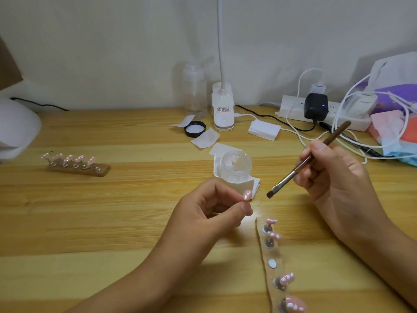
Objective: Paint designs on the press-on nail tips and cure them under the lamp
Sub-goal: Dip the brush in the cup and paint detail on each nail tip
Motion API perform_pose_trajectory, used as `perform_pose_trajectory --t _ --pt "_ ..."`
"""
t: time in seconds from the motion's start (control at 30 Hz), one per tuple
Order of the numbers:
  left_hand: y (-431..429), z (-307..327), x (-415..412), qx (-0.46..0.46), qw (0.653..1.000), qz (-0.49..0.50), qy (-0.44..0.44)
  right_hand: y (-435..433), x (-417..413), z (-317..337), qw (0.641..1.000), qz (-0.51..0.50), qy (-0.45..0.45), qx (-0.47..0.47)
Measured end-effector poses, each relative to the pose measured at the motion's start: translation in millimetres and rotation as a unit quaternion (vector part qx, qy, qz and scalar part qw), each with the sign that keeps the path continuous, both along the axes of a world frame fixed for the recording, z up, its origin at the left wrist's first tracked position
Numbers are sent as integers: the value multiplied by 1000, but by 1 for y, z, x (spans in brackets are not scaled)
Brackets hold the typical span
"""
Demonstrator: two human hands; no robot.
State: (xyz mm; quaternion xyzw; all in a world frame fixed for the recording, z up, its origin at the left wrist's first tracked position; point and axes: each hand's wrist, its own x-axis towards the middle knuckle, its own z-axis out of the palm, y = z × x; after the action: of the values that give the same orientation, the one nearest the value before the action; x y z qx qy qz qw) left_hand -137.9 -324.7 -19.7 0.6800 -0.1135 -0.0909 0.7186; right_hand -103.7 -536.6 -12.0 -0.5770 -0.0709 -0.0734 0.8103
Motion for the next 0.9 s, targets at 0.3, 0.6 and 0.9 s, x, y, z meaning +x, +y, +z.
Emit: perform_pose_trajectory --t 0.3,0.6,0.9 --pt "0 -5 2 29 999 -7 -12 4 -3 -2 1000 1 -4 -17" --pt "0 -4 1 42 999 -6 -16 5 -3 -2 999 -1 -8 -47" --pt "0 0 0 12 1000 -8 19 5 -3 -3 998 -48 -30 -39"
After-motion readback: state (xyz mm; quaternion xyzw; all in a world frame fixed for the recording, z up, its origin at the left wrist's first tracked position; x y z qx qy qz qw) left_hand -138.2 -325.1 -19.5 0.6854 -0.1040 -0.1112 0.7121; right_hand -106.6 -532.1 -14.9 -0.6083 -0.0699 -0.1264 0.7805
